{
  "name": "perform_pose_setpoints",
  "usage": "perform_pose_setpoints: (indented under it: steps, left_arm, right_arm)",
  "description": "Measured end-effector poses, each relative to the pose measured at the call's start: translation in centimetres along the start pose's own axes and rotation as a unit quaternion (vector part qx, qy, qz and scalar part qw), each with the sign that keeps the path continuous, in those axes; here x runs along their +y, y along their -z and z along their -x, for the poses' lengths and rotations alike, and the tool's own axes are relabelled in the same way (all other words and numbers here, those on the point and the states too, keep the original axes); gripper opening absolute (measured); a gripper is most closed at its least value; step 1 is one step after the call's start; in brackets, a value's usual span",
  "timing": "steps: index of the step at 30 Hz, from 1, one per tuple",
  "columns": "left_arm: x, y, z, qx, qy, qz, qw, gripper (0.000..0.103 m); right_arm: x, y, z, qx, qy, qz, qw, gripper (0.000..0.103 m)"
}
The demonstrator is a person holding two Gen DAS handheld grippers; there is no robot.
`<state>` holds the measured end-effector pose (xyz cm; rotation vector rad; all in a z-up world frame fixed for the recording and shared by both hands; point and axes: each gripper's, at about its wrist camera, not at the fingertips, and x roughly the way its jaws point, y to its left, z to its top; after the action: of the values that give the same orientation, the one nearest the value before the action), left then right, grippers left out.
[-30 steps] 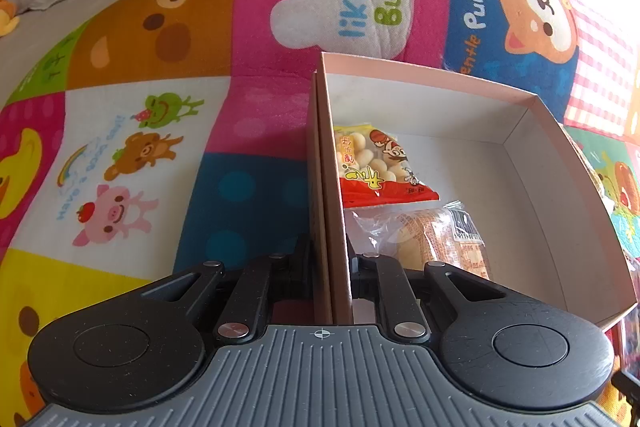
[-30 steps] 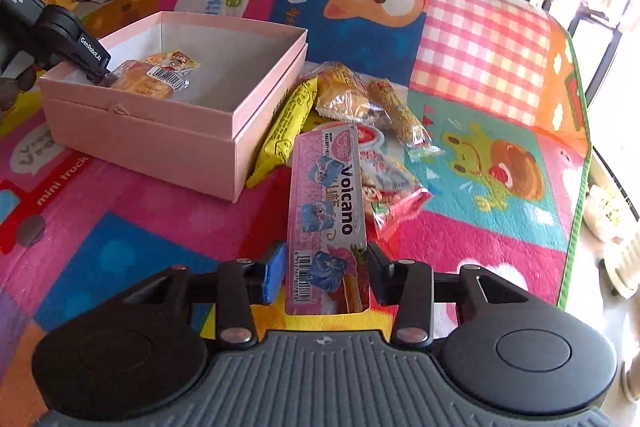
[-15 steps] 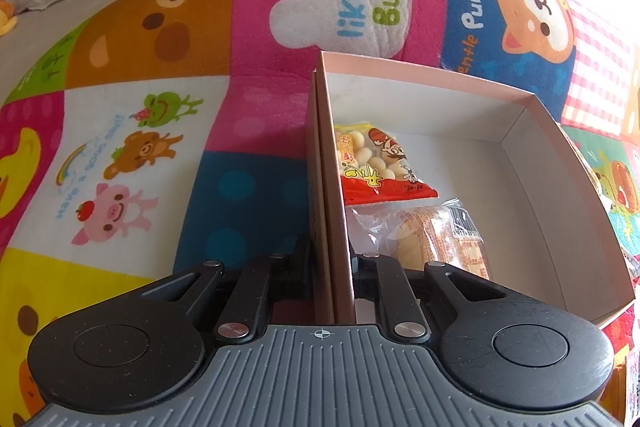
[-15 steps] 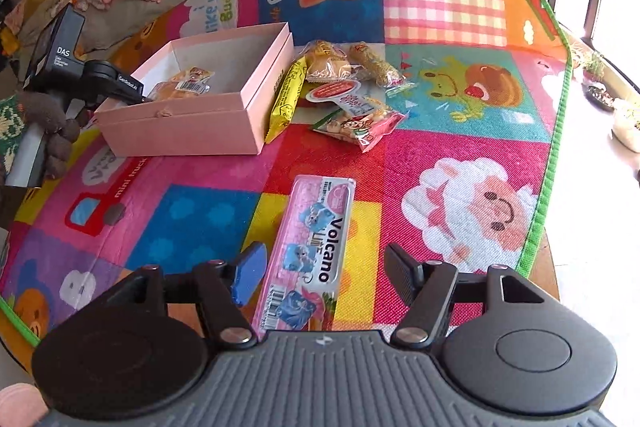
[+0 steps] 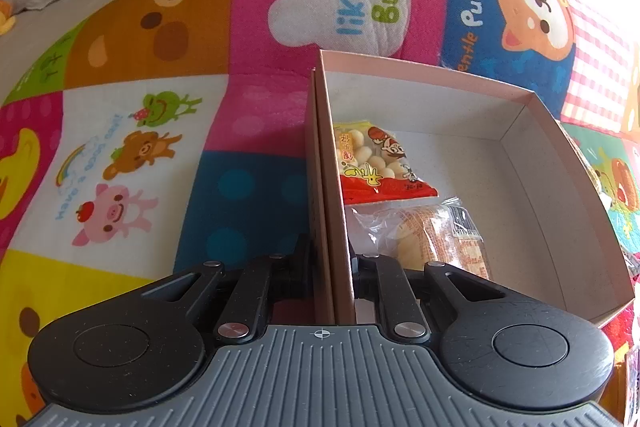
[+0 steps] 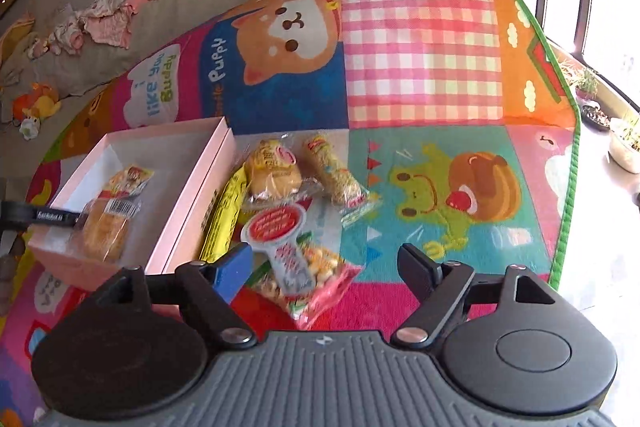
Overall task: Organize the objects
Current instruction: 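Grasp the pink Volcano pack with the right gripper and lift it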
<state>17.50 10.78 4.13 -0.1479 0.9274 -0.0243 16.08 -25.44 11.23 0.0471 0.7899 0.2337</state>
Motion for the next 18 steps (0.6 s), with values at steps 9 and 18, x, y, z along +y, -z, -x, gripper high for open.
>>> perform_pose_setpoints:
  steps: [9,18]
  left_arm:
    - [0.2,0.0,0.0,0.001,0.007,0.002,1.0,0.015]
    - [0.5,0.2,0.0,-0.002,0.015,0.006,0.9999,0.016]
  right_arm:
    - [1.2,-5.9,-11.7,0.063,0.028,0.019,0.997,0.057]
    - [-1.5,-2.4,-10.3,0.089,0.037,-0.032,0.995,0.037]
